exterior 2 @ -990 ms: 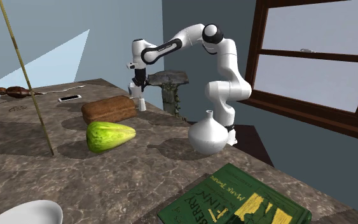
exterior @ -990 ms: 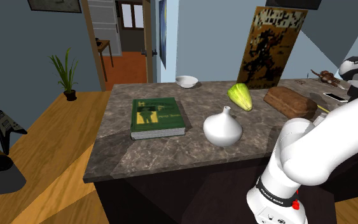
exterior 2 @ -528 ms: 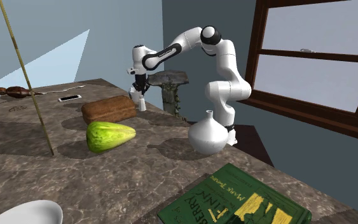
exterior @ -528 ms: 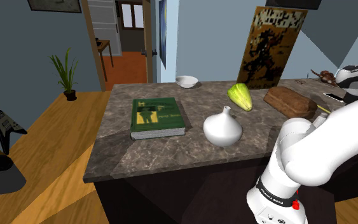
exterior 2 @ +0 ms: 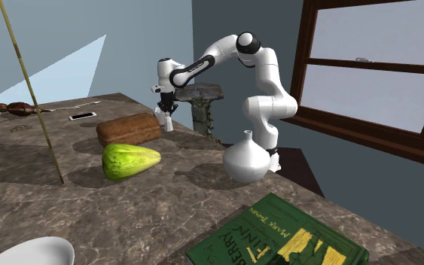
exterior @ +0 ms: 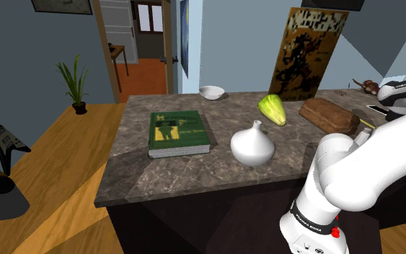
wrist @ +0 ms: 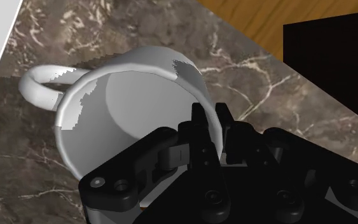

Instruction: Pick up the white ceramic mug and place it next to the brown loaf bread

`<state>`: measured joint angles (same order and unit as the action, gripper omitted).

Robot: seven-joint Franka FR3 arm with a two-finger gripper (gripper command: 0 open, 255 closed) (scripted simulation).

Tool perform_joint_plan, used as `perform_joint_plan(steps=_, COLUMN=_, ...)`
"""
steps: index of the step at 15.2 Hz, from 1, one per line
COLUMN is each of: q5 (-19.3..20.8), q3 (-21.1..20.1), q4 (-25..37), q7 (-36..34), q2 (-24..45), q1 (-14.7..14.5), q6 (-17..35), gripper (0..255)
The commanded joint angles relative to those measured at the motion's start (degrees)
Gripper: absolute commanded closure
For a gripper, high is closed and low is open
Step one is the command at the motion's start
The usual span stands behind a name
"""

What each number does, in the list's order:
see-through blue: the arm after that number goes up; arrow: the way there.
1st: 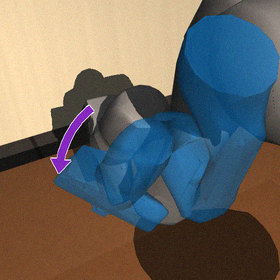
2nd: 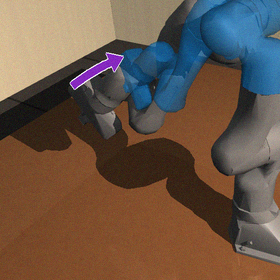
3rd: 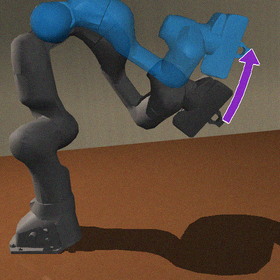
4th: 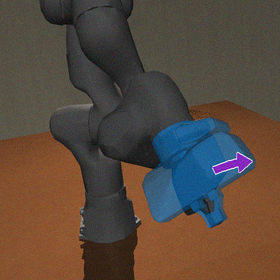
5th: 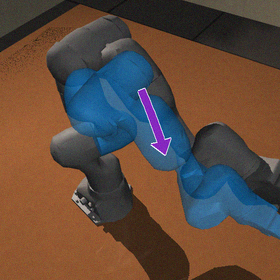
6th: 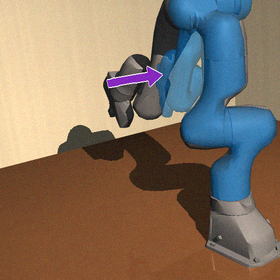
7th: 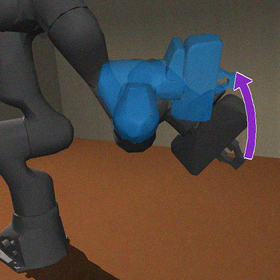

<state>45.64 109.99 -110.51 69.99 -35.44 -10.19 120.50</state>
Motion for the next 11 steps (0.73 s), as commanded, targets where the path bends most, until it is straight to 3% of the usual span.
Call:
perform_joint_plan(steps=1, q5=0.04, q3=0.04, q4=0.01, q7=-0.01, q2=-0.03, q1=-0.03, q6=0.03, gripper=255)
perform_joint_plan(steps=4, q5=0.04, q3=0.04, q4=0.01, q7=-0.01, q2=-0.03, q1=-0.03, q6=0.03, gripper=255)
perform_joint_plan(steps=5, q5=0.04, q3=0.04, q4=0.01, q7=-0.01, q2=-0.03, q1=-0.03, q6=0.03, gripper=0)
perform_joint_plan(steps=11, q5=-1.22, q3=-1.44, q4=0.32, q7=0.65, q2=0.96, q1=0.96, q6=-1.06, gripper=0)
